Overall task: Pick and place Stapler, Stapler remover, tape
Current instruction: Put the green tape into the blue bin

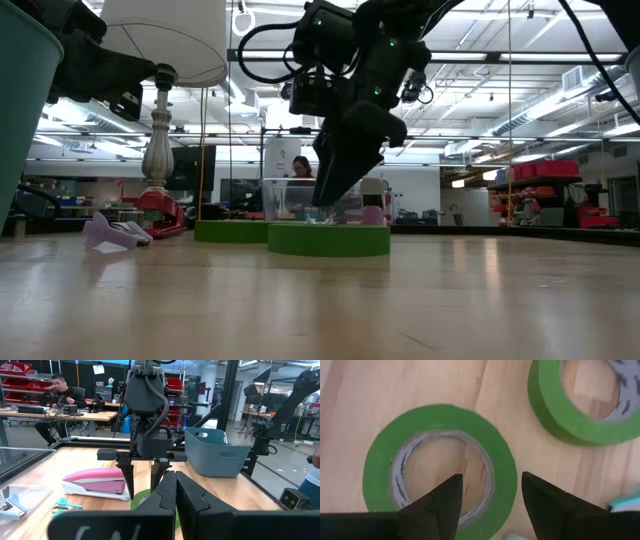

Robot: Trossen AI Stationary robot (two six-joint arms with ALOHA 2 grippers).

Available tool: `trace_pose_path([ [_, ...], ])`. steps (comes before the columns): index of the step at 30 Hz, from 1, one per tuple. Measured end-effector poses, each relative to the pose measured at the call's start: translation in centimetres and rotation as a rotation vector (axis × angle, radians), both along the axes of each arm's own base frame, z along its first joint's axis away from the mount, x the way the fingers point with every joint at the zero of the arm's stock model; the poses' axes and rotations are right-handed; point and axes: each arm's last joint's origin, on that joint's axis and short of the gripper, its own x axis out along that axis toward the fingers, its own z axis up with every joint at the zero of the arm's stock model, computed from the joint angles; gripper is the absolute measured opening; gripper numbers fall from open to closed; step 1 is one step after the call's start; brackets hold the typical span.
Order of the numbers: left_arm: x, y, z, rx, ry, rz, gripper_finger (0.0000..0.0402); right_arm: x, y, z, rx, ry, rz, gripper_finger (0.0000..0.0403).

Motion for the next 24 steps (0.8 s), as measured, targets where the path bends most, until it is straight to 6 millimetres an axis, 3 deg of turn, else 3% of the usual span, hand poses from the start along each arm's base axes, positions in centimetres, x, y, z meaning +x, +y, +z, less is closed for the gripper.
trace_pose_path([
  [14,0.0,0.0,0.0,0.000,-0.001,0.000,0.0003,0.2,-0.6,0.0,-0.010,-0.038,0.007,0.0203],
  [24,0.0,0.0,0.0,0.000,-0.001,0.000,0.0003,-1.5,-0.7,-3.3,-0.011,0.004,0.003,0.0203],
])
